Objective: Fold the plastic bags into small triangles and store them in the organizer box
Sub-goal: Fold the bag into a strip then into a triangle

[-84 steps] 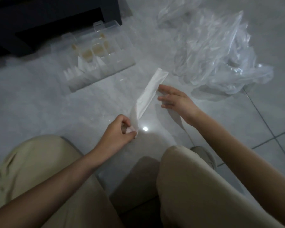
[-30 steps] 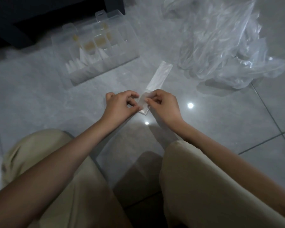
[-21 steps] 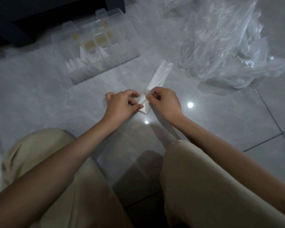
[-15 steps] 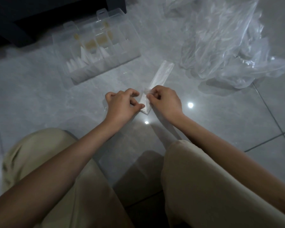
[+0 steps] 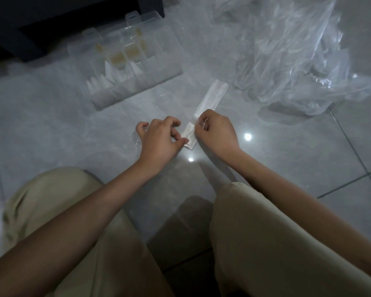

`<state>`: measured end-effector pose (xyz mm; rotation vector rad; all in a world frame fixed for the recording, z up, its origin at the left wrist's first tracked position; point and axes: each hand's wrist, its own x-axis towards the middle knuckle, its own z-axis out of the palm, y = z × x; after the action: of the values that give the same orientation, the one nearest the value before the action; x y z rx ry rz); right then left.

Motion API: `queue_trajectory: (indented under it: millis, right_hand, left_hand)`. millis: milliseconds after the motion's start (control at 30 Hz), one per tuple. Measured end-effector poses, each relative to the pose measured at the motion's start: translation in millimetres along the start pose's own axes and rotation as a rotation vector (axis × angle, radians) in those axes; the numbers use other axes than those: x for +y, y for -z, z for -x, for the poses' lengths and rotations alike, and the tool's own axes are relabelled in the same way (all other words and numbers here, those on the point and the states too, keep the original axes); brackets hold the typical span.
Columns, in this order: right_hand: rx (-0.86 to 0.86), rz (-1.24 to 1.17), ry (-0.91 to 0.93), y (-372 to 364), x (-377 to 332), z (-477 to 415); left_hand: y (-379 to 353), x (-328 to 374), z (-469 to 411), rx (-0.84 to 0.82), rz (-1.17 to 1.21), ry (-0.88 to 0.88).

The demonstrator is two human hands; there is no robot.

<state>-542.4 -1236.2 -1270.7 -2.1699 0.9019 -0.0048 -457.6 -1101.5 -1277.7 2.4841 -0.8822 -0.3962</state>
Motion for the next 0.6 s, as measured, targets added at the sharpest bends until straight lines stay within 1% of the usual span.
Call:
queue_trajectory:
  millis: [100, 300, 600]
  right_hand:
    - [0.004, 0.033, -0.002, 1.4, -1.7, -0.4]
    - [0.02, 0.179, -0.004, -0.7, -3.7, -5.3]
    - [0.06, 0.217, 0.011, -3.5, -3.2, -5.3]
  left_hand:
    - [-1.1, -0.6, -0.4, 0.007, 0.001, -0.002]
    - [0.4, 1.5, 2.6, 0.031, 0.0, -0.022]
    - [-0.1, 6.3, 6.3, 0.047, -0.05, -0.058]
